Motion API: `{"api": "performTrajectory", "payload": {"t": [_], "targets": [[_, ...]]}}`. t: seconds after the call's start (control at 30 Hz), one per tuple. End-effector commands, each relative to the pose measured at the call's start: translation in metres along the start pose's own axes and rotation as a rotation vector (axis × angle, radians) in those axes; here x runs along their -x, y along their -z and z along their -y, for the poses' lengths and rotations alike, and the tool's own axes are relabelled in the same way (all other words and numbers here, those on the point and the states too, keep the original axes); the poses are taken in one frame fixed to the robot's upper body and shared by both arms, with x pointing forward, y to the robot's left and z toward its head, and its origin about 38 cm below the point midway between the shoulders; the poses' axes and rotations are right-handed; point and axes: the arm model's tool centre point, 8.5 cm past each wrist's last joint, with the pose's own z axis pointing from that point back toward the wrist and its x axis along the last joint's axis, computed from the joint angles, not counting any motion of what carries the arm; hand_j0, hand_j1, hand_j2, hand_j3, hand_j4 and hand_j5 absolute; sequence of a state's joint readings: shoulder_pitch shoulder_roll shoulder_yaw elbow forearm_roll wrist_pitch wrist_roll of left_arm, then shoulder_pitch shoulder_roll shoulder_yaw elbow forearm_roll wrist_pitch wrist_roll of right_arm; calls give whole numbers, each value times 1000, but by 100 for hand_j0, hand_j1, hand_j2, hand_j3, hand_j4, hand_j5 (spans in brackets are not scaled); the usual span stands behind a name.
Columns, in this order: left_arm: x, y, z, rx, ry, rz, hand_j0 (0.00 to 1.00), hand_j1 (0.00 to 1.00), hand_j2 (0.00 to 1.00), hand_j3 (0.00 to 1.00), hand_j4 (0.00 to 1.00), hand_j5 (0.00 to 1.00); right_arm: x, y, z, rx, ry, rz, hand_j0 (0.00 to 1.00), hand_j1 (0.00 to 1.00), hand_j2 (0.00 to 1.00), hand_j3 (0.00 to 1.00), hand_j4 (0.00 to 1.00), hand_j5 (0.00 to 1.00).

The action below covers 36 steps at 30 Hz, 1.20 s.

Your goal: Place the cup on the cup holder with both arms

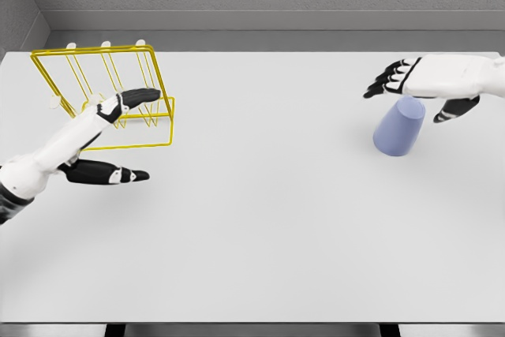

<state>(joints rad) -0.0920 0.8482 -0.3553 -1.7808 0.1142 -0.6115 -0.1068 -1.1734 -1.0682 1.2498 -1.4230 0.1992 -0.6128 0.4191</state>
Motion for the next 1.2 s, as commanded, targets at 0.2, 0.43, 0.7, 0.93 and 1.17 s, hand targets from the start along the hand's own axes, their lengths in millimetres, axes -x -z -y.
{"api": "performTrajectory", "payload": {"t": [0.2, 0.43, 0.7, 0.93, 1.17], "targets": [[0, -9, 23, 0, -182, -18, 100, 100, 100, 100, 100, 100, 7, 18, -8, -30, 9, -5, 100, 100, 100, 100, 100, 100], [4, -28, 25, 39, -250, -84, 100, 100, 100, 100, 100, 100, 17, 22, -22, -67, 21, -37, 100, 100, 100, 100, 100, 100], [7, -51, 9, 91, -234, -163, 100, 100, 100, 100, 100, 100, 26, 32, -27, -79, 34, -56, 100, 100, 100, 100, 100, 100], [10, -65, 16, 92, -343, -222, 100, 100, 100, 100, 100, 100, 25, 45, -43, -119, 31, -55, 100, 100, 100, 100, 100, 100], [14, -75, 22, 68, -428, -274, 100, 100, 100, 100, 100, 100, 27, 46, -47, -128, 40, -61, 100, 100, 100, 100, 100, 100]]}}
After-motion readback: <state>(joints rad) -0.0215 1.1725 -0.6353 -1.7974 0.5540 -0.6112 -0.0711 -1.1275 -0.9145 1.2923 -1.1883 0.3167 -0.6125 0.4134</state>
